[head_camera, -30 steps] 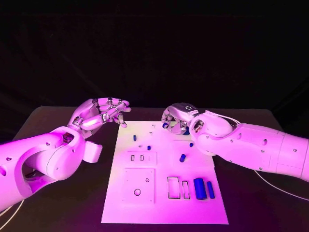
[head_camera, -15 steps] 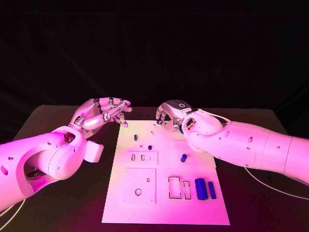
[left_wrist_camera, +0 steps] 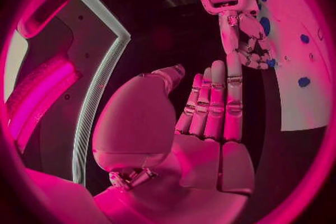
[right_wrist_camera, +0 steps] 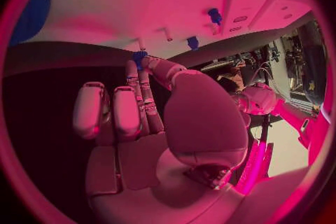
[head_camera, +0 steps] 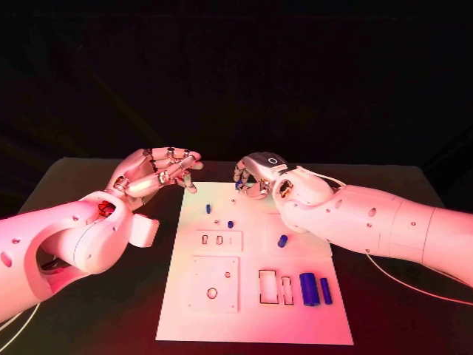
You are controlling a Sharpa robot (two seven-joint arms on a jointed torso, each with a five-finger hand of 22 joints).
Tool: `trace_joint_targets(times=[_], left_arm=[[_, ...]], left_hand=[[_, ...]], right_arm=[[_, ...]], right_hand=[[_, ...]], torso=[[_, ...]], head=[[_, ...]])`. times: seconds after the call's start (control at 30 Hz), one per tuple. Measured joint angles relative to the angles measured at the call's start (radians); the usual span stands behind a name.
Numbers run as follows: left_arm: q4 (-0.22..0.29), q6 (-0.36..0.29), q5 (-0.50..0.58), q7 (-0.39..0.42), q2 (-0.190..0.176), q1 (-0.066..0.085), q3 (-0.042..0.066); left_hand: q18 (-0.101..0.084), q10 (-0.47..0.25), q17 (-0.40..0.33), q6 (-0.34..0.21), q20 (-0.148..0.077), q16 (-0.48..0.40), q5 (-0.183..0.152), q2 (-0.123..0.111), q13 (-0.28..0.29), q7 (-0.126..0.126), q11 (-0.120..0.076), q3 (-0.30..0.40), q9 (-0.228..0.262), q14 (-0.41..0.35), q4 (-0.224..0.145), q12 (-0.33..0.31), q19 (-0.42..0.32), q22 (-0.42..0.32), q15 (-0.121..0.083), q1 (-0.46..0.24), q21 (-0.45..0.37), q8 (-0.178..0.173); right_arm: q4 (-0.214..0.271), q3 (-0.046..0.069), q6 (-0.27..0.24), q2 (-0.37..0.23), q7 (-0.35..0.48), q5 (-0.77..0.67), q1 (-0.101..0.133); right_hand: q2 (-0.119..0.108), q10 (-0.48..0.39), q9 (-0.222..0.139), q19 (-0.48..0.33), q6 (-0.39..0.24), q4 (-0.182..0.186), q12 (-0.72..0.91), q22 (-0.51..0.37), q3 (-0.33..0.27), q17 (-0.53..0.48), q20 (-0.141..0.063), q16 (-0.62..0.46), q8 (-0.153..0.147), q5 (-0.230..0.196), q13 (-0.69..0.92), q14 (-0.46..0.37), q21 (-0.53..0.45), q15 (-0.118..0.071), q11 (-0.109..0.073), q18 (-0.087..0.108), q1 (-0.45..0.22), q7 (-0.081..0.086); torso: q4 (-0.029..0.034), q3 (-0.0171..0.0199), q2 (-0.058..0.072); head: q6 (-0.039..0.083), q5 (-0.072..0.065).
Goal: Assemble the parts on the task board
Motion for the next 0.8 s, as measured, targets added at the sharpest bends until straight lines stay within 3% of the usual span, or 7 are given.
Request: trace_joint_targets(times=[0.43, 0.8], left_arm=[[-0.001, 0.001, 0.000, 0.000, 0.002, 0.003, 0.000], [-0.002, 0.003, 0.000, 0.000, 0.004, 0.004, 0.000]], left_hand=[[0.000, 0.000, 0.000, 0.000, 0.000, 0.000, 0.000, 0.000, 0.000, 0.000, 0.000, 0.000, 0.000, 0.000, 0.000, 0.000, 0.000, 0.000, 0.000, 0.000, 0.000, 0.000], [0.000, 0.000, 0.000, 0.000, 0.000, 0.000, 0.000, 0.000, 0.000, 0.000, 0.000, 0.000, 0.000, 0.000, 0.000, 0.000, 0.000, 0.000, 0.000, 0.000, 0.000, 0.000]], right_arm=[[-0.005, 0.000, 0.005, 0.002, 0.007, 0.002, -0.004], [-0.009, 0.000, 0.013, 0.009, 0.012, 0.004, -0.008]], right_hand=[[0.000, 0.002, 0.002, 0.000, 0.000, 0.000, 0.000, 0.001, 0.000, 0.000, 0.000, 0.000, -0.001, -0.001, 0.001, 0.000, 0.000, 0.000, 0.002, 0.000, 0.000, 0.000], [0.000, 0.004, 0.004, 0.000, -0.003, 0.000, -0.003, 0.001, 0.000, -0.001, 0.000, 0.000, -0.002, -0.002, -0.001, 0.000, 0.000, 0.000, 0.001, 0.000, 0.000, 0.000]], torso=[[-0.0004, 0.0000, 0.000], [-0.0004, 0.0006, 0.001]], head=[[-0.012, 0.002], [-0.013, 0.004]])
